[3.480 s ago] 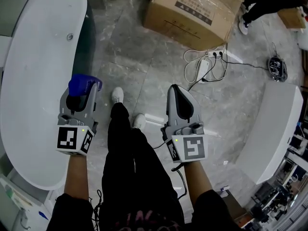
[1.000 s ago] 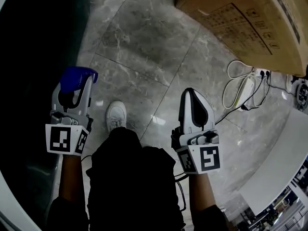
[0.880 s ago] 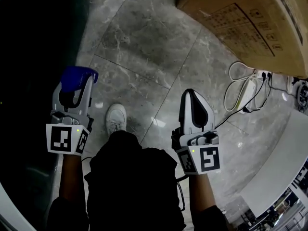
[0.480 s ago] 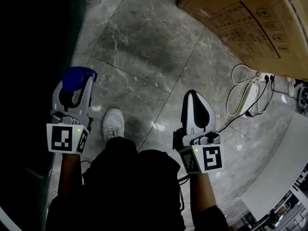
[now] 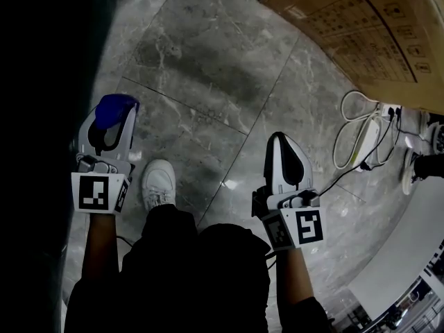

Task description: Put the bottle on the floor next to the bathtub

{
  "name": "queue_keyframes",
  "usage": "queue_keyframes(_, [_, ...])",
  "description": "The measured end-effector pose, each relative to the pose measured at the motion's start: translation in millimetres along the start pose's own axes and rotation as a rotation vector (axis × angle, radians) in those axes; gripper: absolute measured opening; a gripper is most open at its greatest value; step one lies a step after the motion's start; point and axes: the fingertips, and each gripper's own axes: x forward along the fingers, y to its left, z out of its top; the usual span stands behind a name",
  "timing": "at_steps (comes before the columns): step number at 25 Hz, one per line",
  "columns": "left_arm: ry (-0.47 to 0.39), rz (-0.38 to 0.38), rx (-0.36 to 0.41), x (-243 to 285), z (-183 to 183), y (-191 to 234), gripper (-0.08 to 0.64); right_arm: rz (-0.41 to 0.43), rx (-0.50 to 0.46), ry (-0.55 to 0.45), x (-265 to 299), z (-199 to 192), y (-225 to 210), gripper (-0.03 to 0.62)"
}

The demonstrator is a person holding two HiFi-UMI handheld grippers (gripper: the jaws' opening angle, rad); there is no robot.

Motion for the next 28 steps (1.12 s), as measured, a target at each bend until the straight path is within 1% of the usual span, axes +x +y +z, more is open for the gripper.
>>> queue_keyframes(2, [-0.001, -0.001, 0.003, 2.7, -9.3, 0.7, 0.167, 0.000, 0.015, -0.013, 5.2, -2.2, 2.0, 0.026])
queue_keyframes(12, [-0.002, 0.005, -0.006, 13.9, -40.1, 1.6, 0.167, 0.010, 0.001, -0.006, 13.3, -17.6, -2.2, 0.026])
queue_keyframes(18, [0.009, -0.007, 0.009, 20.0, -57.2, -1.6, 0.167, -0.007, -0.002, 0.004, 8.9, -23.4, -6.6, 0.026])
queue_keyframes(23, [0.027, -0.010, -0.002, 23.2, -73.3, 0.0, 0.167, -0.028, 0.005, 0.009, 5.1, -28.8, -13.8, 0.026])
queue_keyframes(28, [0.033, -0.015, 0.000, 26.0, -78.6, -0.8, 0.167, -0.031, 0.013, 0.008, 5.2, -30.2, -13.6, 0.026])
